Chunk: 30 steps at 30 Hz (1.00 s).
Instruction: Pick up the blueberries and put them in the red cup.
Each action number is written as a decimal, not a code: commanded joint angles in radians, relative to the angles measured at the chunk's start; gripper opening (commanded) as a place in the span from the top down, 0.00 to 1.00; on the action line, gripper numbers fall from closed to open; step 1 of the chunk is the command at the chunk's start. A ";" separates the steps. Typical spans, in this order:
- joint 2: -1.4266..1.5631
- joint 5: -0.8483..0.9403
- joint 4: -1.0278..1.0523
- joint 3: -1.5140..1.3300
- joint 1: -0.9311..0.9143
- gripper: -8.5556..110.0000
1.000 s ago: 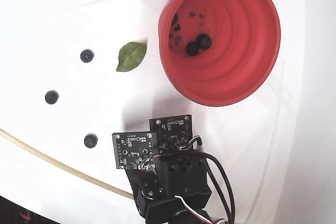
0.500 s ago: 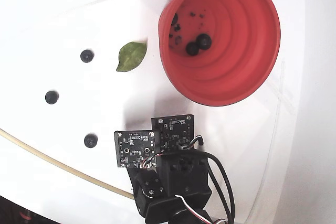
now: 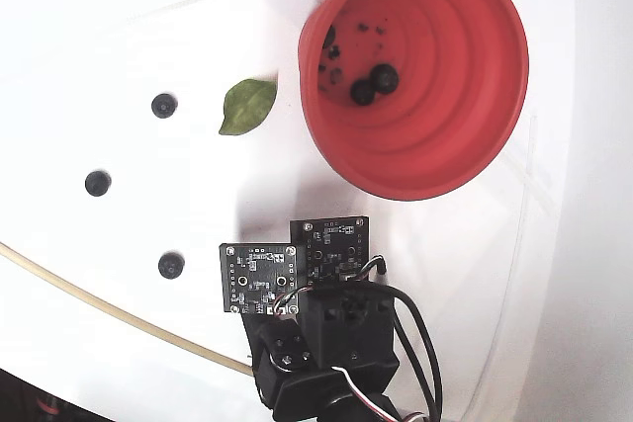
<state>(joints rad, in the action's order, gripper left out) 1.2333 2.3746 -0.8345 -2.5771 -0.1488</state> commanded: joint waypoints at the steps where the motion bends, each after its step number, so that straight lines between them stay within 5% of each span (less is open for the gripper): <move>1: 0.094 -0.014 0.023 -0.023 0.043 0.83; 30: 0.420 -0.092 0.267 -0.100 0.086 0.83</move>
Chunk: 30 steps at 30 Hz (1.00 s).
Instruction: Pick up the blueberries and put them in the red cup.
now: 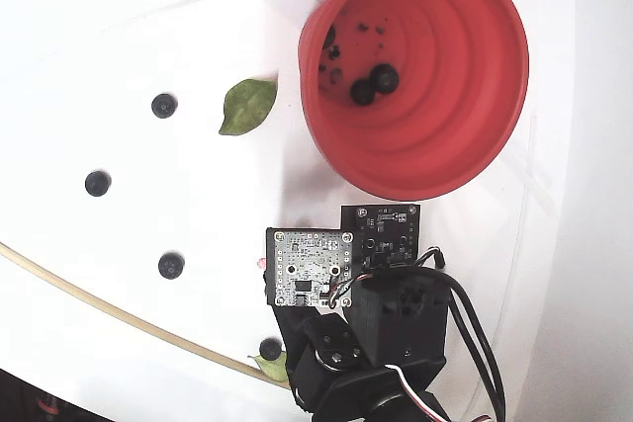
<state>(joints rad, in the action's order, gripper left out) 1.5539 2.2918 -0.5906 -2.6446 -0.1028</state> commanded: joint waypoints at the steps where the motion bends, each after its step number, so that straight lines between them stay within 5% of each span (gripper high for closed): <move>1: 0.117 -0.014 0.040 -0.032 0.041 0.83; 30: 0.486 -0.135 0.423 0.005 0.087 0.83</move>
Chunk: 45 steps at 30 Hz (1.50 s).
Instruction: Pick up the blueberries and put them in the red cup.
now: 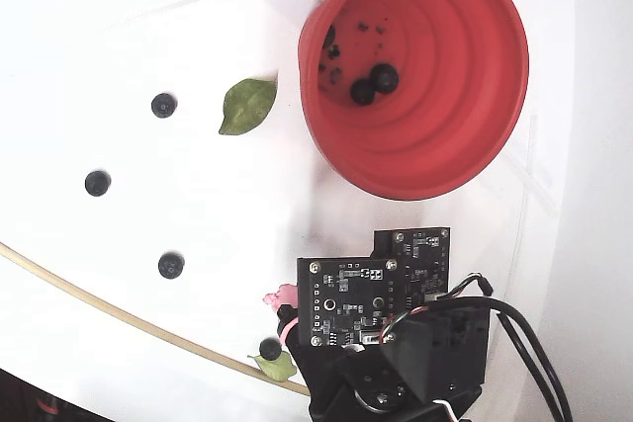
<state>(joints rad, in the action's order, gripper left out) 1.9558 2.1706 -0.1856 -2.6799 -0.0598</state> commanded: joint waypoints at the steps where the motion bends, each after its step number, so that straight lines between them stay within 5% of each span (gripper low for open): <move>1: 0.091 -0.018 0.026 0.048 0.046 0.83; 45: 0.235 -0.235 0.221 0.284 0.138 0.83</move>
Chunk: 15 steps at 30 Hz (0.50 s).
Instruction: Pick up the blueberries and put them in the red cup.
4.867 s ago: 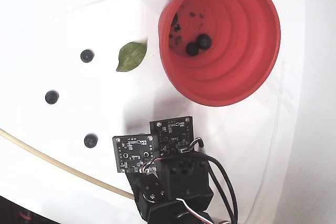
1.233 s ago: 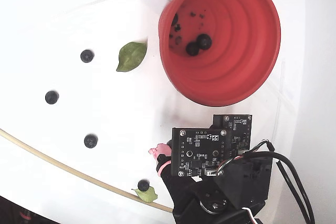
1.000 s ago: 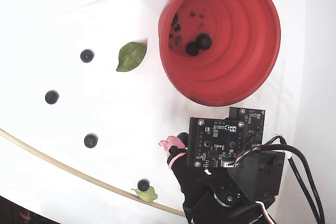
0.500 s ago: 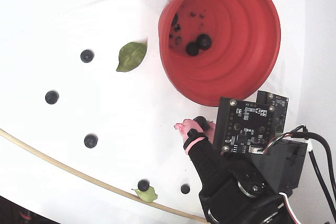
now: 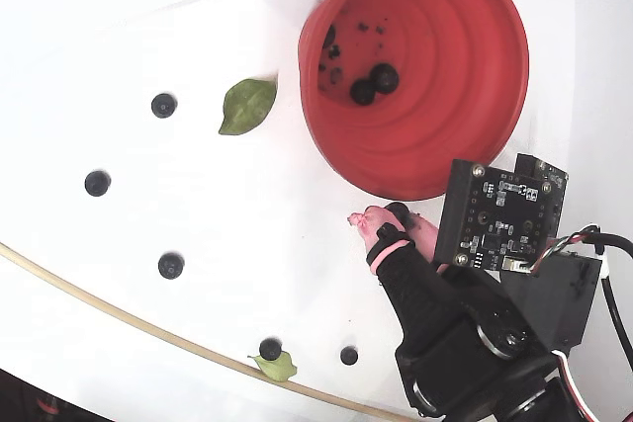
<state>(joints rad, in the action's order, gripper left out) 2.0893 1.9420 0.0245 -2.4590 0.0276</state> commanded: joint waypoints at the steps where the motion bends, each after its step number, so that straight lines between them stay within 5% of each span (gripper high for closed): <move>1: 0.101 -0.011 0.012 0.071 0.052 0.83; 15: 0.091 -0.071 -0.011 0.130 0.077 0.82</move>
<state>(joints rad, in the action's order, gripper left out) 2.0893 1.8776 0.0460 -2.3884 0.0552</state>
